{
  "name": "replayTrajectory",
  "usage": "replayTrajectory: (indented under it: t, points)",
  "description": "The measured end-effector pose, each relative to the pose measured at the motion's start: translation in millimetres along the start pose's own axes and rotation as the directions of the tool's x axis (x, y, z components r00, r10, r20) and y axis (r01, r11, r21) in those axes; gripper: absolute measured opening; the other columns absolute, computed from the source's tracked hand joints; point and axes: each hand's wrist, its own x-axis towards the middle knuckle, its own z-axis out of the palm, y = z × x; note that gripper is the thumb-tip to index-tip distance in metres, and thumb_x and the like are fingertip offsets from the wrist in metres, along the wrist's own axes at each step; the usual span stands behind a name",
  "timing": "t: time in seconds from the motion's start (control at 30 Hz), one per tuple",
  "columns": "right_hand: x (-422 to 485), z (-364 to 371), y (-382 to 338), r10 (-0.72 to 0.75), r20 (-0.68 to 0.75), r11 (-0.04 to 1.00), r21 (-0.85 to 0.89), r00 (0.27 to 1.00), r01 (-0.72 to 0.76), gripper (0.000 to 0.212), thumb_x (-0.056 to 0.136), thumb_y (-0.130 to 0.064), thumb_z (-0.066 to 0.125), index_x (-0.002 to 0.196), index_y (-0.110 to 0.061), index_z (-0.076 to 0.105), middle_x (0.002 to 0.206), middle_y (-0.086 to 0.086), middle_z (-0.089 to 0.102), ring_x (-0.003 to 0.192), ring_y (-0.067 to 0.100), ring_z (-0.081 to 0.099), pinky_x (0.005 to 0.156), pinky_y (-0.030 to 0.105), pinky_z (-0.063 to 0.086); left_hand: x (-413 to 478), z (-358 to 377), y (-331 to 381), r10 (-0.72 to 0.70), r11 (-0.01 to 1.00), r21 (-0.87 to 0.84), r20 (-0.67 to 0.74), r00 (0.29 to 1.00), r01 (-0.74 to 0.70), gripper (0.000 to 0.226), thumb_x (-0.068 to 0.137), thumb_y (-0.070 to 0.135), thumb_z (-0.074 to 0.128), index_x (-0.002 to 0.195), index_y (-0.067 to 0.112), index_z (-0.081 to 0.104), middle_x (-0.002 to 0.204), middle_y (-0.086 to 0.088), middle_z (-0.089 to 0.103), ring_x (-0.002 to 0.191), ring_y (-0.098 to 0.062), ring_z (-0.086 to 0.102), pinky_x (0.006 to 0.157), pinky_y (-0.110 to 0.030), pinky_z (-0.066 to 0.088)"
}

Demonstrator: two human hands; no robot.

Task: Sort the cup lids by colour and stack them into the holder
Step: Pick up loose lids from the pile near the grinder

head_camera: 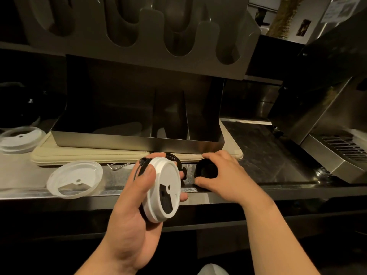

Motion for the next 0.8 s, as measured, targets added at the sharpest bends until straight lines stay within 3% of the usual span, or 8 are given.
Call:
replayTrajectory:
  t: [0.17, 0.33, 0.43, 0.5, 0.57, 0.67, 0.7, 0.8]
  points:
    - [0.7, 8.4, -7.3, 0.041, -0.009, 0.992, -0.121, 0.999, -0.042, 0.067, 0.091, -0.064, 0.056, 0.149, -0.040, 0.035, 0.151, -0.005, 0.031, 0.141, 0.021, 0.028, 0.116, 0.046, 0.028, -2.4, -6.4, 2.9, 0.004, 1.000, -0.004, -0.001, 1.000, -0.004, 0.087, 0.039, 0.053, 0.094, 0.116, 0.019, 0.072, 0.118, -0.017, 0.070, 0.110, -0.035, 0.068, 0.071, -0.038, 0.059]
    - [-3.8, 16.0, -11.6, 0.039, -0.146, 0.975, -0.213, 0.989, -0.070, 0.063, 0.093, -0.073, 0.035, 0.147, -0.041, 0.039, 0.150, -0.006, 0.038, 0.140, 0.020, 0.029, 0.115, 0.046, 0.026, -6.0, -4.3, 3.6, -0.012, 1.000, -0.021, -0.031, 0.999, 0.012, 0.064, 0.055, 0.041, 0.083, 0.114, 0.019, 0.073, 0.116, -0.015, 0.071, 0.107, -0.033, 0.070, 0.071, -0.039, 0.060]
    - [-7.4, 17.1, -9.8, 0.014, -0.253, 0.970, -0.232, 0.967, -0.074, 0.068, 0.092, -0.076, 0.029, 0.149, -0.040, 0.040, 0.151, -0.011, 0.043, 0.141, 0.018, 0.028, 0.113, 0.046, 0.024, -7.8, -1.0, 8.3, -0.048, 0.998, -0.048, -0.060, 0.997, 0.045, 0.040, 0.071, 0.048, 0.077, 0.098, 0.020, 0.080, 0.105, -0.015, 0.075, 0.094, -0.031, 0.074, 0.076, -0.045, 0.059]
    - [-11.4, 14.1, -11.4, -0.003, -0.350, 0.979, -0.194, 0.937, -0.069, 0.064, 0.094, -0.072, 0.029, 0.146, -0.038, 0.046, 0.149, -0.012, 0.046, 0.140, 0.016, 0.027, 0.113, 0.045, 0.024, -8.8, 0.5, 10.4, -0.076, 0.996, -0.053, -0.081, 0.994, 0.072, 0.048, 0.073, 0.059, 0.058, 0.088, 0.019, 0.082, 0.096, -0.015, 0.077, 0.080, -0.028, 0.076, 0.085, -0.048, 0.052]
    - [-19.8, 6.8, -19.9, -0.017, -0.435, 0.999, -0.046, 0.900, -0.003, 0.053, 0.096, -0.063, 0.036, 0.139, -0.037, 0.053, 0.142, -0.013, 0.051, 0.134, 0.010, 0.032, 0.111, 0.040, 0.028, -10.1, 2.7, 12.6, -0.080, 0.996, -0.034, -0.104, 0.991, 0.077, 0.064, 0.068, 0.063, 0.051, 0.102, 0.015, 0.078, 0.096, -0.015, 0.077, 0.077, -0.028, 0.076, 0.090, -0.050, 0.050]
    - [-45.6, -9.4, -47.4, -0.092, -0.310, 0.880, 0.419, 0.946, 0.223, 0.048, 0.088, -0.057, 0.055, 0.134, -0.046, 0.048, 0.133, -0.025, 0.050, 0.123, 0.000, 0.046, 0.105, 0.034, 0.045, -10.3, 1.9, 15.0, -0.101, 0.992, 0.062, -0.088, 0.991, 0.107, 0.082, 0.063, 0.071, 0.050, 0.121, 0.016, 0.066, 0.103, -0.014, 0.077, 0.087, -0.029, 0.076, 0.088, -0.047, 0.052]
    - [-56.4, -14.7, -59.5, -0.211, -0.231, 0.830, 0.470, 0.950, 0.299, 0.059, 0.081, -0.059, 0.061, 0.137, -0.051, 0.044, 0.134, -0.030, 0.047, 0.123, -0.005, 0.046, 0.103, 0.029, 0.046, -10.4, 0.6, 15.8, -0.119, 0.987, 0.097, -0.083, 0.989, 0.127, 0.085, 0.062, 0.074, 0.051, 0.124, 0.018, 0.065, 0.106, -0.014, 0.076, 0.093, -0.030, 0.075, 0.086, -0.046, 0.053]
    - [-73.9, -17.6, -84.6, -0.476, -0.017, 0.828, 0.329, 0.879, 0.455, 0.090, 0.068, -0.059, 0.079, 0.143, -0.062, 0.030, 0.143, -0.040, 0.032, 0.135, -0.015, 0.029, 0.110, 0.023, 0.035, -12.3, -1.4, 17.4, -0.153, 0.983, 0.097, -0.046, 0.987, 0.157, 0.088, 0.060, 0.085, 0.063, 0.132, 0.036, 0.060, 0.129, -0.009, 0.068, 0.116, -0.035, 0.066, 0.092, -0.056, 0.054]
